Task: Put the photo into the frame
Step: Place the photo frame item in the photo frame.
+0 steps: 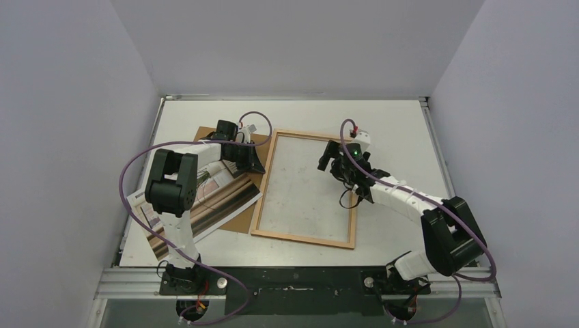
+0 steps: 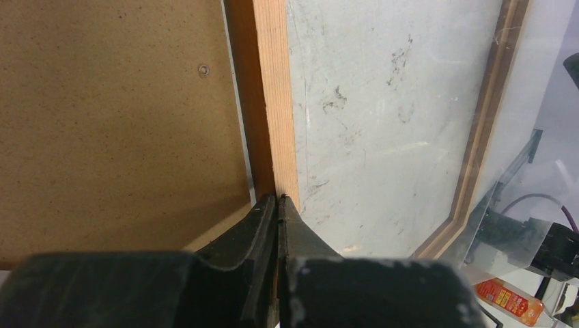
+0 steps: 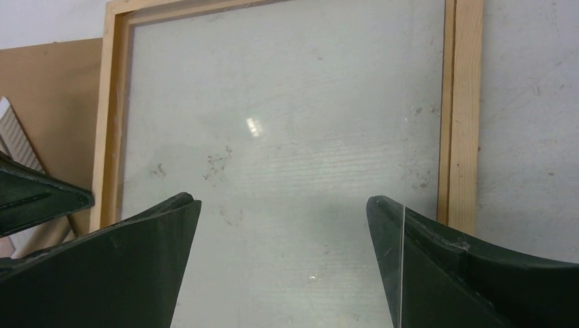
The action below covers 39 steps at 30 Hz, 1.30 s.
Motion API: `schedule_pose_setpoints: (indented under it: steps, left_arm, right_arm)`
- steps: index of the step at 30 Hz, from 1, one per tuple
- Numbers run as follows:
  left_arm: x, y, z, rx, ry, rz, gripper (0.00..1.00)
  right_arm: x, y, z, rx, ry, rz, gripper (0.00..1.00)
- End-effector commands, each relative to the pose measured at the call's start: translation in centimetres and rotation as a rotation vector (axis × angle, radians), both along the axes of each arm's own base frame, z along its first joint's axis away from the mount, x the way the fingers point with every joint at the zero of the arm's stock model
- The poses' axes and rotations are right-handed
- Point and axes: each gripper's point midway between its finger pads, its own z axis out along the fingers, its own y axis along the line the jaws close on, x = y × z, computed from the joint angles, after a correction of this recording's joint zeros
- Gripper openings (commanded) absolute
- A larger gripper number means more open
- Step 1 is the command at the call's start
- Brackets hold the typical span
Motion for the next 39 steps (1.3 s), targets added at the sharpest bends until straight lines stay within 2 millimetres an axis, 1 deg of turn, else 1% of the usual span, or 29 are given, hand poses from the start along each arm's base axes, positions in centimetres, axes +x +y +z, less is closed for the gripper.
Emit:
schedule_pose_setpoints:
  steps: [1, 2, 4, 6, 14, 24, 32, 39]
  left_arm:
    - [-0.5, -0.3, -0.5, 0.002, 0.032, -0.021, 0.0]
    - [-0.5, -0.2, -0.5, 0.002, 0.032, -0.021, 0.0]
    - [-0.4, -0.2, -0.4, 0.001, 0.03, -0.02, 0.0]
    - [-0.5, -0.2, -0.5, 0.001, 0.033, -0.02, 0.0]
    - [-0.5, 0.0, -0.5, 0.0, 0.032, -0.017, 0.0]
    - [-0.4, 0.2, -0.4, -0.002, 0.032, -0.014, 0.0]
    - [-0.4, 0.3, -0.5, 0.0, 0.033, -0.013, 0.0]
    - [-0.3, 0.4, -0.4, 0.0, 0.033, -0.01, 0.0]
  right_arm:
    - [0.5, -1.0, -0.1, -0.1, 0.022, -0.038, 0.96]
    - [0.4, -1.1, -0.4, -0.113, 0.034, -0.04, 0.93]
    - [0.4, -1.2, -0.9, -0.13, 0.054, -0.039, 0.9]
    - [0.4, -1.2, -1.2, -0.138, 0.07, -0.037, 0.9]
    - [0.4, -1.3, -1.3, -0.165, 0.082, -0.029, 0.9]
    - [0.1, -0.8, -1.4, -0.166, 0.08, 0.046, 0.9]
    - [-0.3, -2.5, -1.7, -0.247, 0.117, -0.004, 0.9]
    - [-0.3, -2.6, -1.7, -0.241, 0.116, -0.004, 0.9]
